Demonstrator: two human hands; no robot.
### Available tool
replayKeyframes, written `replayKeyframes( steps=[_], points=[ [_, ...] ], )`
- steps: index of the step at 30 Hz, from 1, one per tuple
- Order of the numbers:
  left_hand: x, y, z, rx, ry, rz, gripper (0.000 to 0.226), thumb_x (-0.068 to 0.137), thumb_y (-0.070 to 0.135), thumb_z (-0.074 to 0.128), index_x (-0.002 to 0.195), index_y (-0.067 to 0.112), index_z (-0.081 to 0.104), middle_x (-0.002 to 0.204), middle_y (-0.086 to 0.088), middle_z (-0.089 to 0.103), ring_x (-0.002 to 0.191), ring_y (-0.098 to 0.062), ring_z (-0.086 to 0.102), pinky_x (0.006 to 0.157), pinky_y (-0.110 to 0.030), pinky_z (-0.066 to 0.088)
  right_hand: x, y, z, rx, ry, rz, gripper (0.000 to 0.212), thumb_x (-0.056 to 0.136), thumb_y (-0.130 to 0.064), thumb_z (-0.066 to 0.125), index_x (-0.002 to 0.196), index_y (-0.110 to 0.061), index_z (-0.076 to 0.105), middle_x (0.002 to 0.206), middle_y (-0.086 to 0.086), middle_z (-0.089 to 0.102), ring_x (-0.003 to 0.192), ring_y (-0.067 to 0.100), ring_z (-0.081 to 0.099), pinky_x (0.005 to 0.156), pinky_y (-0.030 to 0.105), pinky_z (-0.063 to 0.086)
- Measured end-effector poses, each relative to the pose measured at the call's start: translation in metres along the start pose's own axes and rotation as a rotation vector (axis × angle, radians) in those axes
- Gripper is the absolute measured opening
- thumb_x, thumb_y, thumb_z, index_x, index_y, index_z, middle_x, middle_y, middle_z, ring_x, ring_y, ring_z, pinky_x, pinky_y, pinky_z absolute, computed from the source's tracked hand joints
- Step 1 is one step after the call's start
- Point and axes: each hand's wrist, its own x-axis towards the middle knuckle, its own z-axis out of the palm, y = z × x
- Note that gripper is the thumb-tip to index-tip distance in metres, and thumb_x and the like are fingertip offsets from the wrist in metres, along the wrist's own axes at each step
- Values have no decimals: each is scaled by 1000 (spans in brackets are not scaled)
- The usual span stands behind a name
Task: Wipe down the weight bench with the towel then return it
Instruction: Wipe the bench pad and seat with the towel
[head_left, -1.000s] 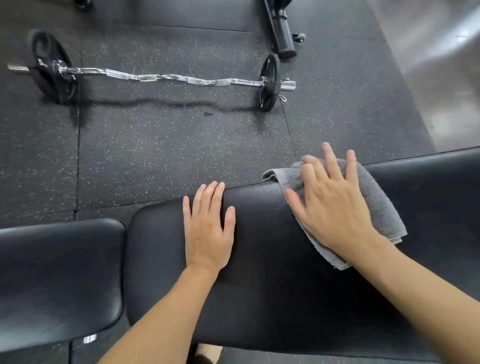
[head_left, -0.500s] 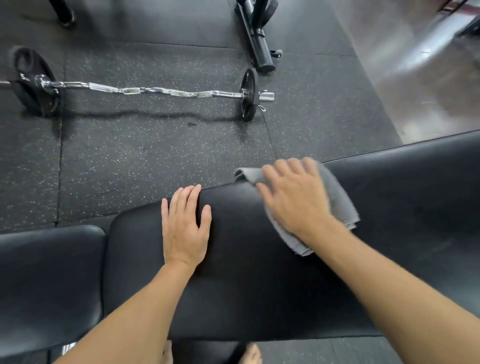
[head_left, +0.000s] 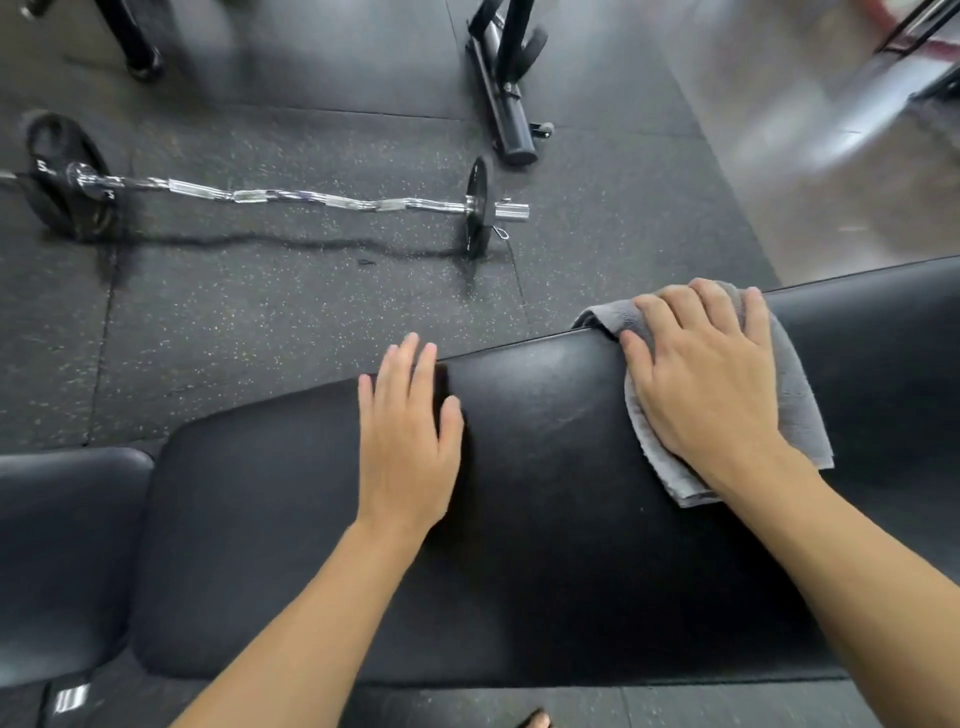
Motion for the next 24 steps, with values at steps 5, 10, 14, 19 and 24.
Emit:
replayKeyframes(
  steps=[5,10,14,19,24],
  points=[
    [2,113,44,70,-45,25,68,100,46,14,160,20,30,169,4,27,159,-20,14,128,-53,8,2,60,-9,33,49,4,46,103,-39,31,124,-12,62,130,9,64,138,34,48,122,58,19],
    [2,115,48,73,-3,-9,64,100,44,22,156,19,39,162,4,41,156,-19,24,127,-51,12,19,148,-21,-3,21,10,46,103,-40,31,109,-10,66,113,11,69,122,36,57,120,59,21],
    [1,119,51,63,8,-23,63,99,43,24,155,19,41,160,5,42,155,-18,25,128,-50,12,27,154,-21,-92,-17,-76,42,106,-37,30,99,-13,63,101,11,69,103,37,61,112,52,33],
    [0,121,49,48,12,-32,62,99,43,25,155,20,40,160,6,41,155,-17,24,128,-49,10,35,111,-24,-36,-63,-181,40,104,-39,27,94,-19,60,96,8,71,90,33,63,84,45,42],
    [0,120,48,24,-9,-37,62,98,42,26,154,20,41,161,6,40,155,-16,23,128,-49,10,32,19,-7,83,-138,-443,38,107,-41,32,118,-15,58,119,8,66,107,32,60,92,46,40]
  ],
)
